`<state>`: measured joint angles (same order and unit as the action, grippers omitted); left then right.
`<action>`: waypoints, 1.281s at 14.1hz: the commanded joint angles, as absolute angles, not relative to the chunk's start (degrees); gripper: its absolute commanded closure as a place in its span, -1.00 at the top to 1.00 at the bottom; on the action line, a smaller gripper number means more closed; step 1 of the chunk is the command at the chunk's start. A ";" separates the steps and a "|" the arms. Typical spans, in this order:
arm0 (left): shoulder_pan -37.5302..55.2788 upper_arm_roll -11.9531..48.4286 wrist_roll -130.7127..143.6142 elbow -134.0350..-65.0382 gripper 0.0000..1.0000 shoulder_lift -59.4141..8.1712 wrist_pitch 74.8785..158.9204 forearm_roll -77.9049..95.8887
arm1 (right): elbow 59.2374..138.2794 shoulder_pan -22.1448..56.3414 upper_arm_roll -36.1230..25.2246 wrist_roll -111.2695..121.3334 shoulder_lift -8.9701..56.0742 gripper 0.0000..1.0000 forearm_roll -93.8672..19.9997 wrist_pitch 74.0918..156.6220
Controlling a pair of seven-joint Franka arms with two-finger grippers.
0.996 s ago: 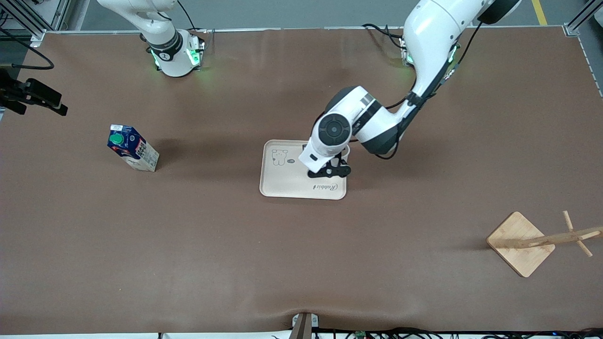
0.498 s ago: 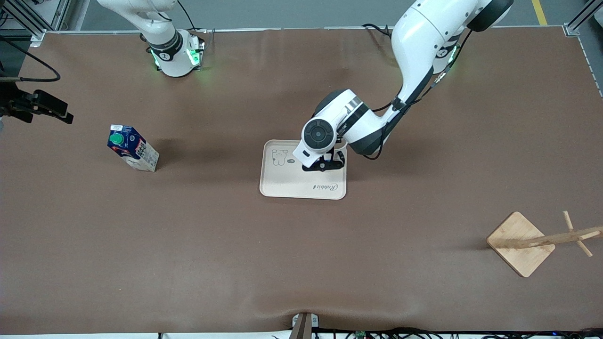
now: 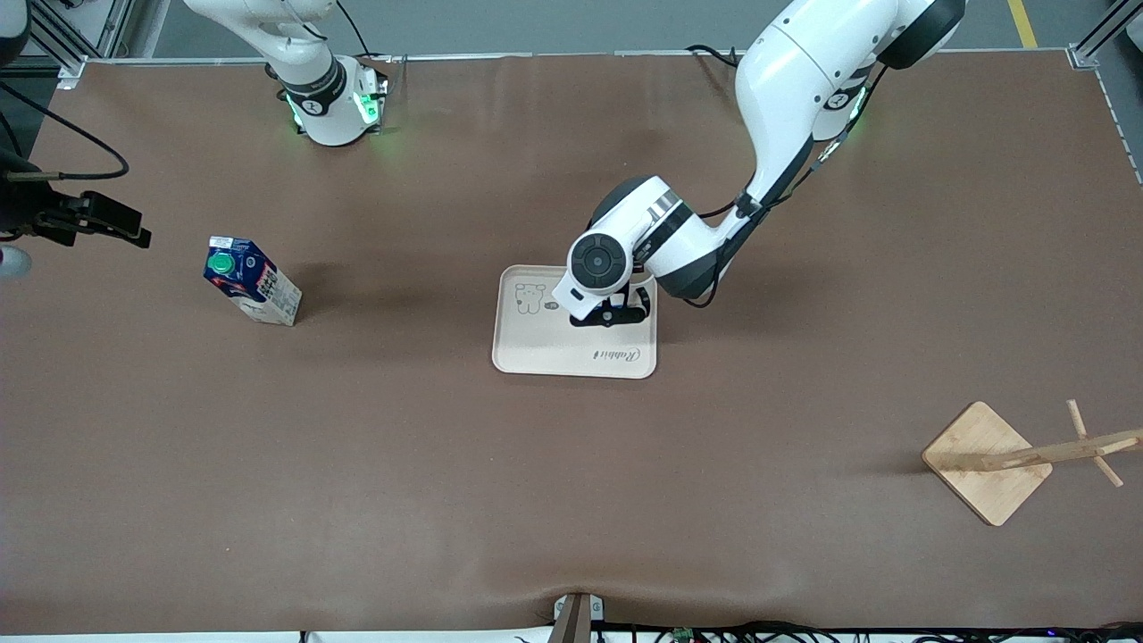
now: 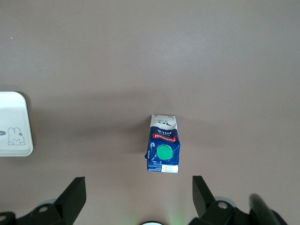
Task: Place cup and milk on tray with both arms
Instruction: 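Lower the mug onto the tray and open the left gripper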
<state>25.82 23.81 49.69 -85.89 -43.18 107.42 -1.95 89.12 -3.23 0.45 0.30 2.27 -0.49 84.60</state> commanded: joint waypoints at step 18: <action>23.04 13.46 44.65 -80.25 1.00 -27.00 100.74 -10.89 | 88.42 -7.56 0.62 3.78 10.11 1.00 0.53 82.36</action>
<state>24.63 15.30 45.90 -78.71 -31.27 102.89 -9.32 88.15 -7.05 -0.02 3.59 10.48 -0.02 83.55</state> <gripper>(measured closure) 0.000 0.000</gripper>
